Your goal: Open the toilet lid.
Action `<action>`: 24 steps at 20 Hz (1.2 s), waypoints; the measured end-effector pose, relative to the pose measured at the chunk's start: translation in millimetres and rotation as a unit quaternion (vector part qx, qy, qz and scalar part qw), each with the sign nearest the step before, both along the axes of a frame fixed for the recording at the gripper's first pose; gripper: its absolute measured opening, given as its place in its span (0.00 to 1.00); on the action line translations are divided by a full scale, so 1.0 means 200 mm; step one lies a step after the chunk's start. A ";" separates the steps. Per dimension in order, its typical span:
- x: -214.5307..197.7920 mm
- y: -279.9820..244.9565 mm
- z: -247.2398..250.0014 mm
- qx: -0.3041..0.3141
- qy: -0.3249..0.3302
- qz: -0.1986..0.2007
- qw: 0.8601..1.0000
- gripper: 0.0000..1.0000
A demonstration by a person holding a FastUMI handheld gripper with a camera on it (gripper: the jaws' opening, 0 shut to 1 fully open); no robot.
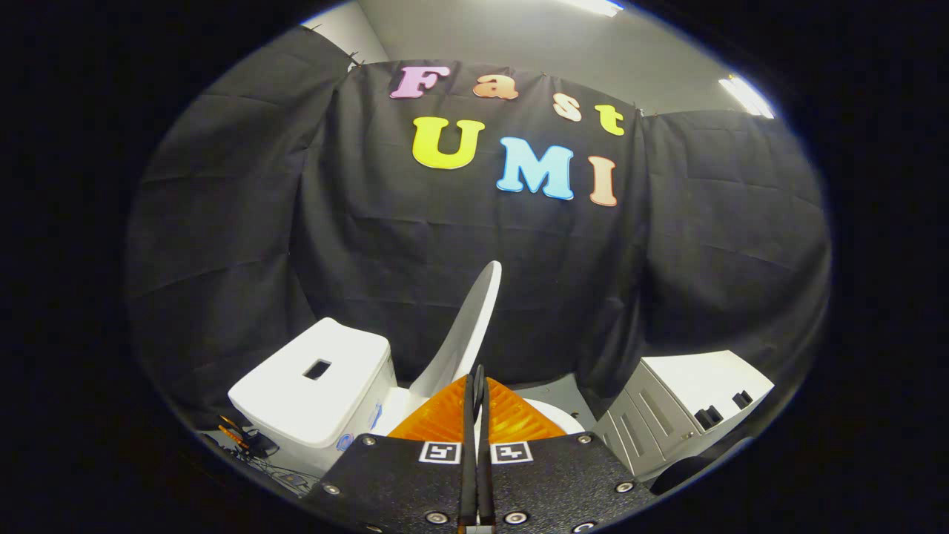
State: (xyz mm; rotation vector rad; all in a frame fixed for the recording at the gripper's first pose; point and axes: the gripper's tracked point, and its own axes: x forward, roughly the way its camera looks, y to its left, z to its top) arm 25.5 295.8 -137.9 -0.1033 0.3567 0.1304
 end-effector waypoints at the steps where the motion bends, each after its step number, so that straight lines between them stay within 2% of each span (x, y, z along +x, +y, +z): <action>1: 0.00 0.03 0.01 -0.002 -0.003 0.006 1.000 0.01; 8: -0.03 0.24 0.06 -0.014 -0.015 0.034 0.999 0.01; 24: -0.12 0.80 0.09 -0.012 -0.012 0.153 0.988 0.01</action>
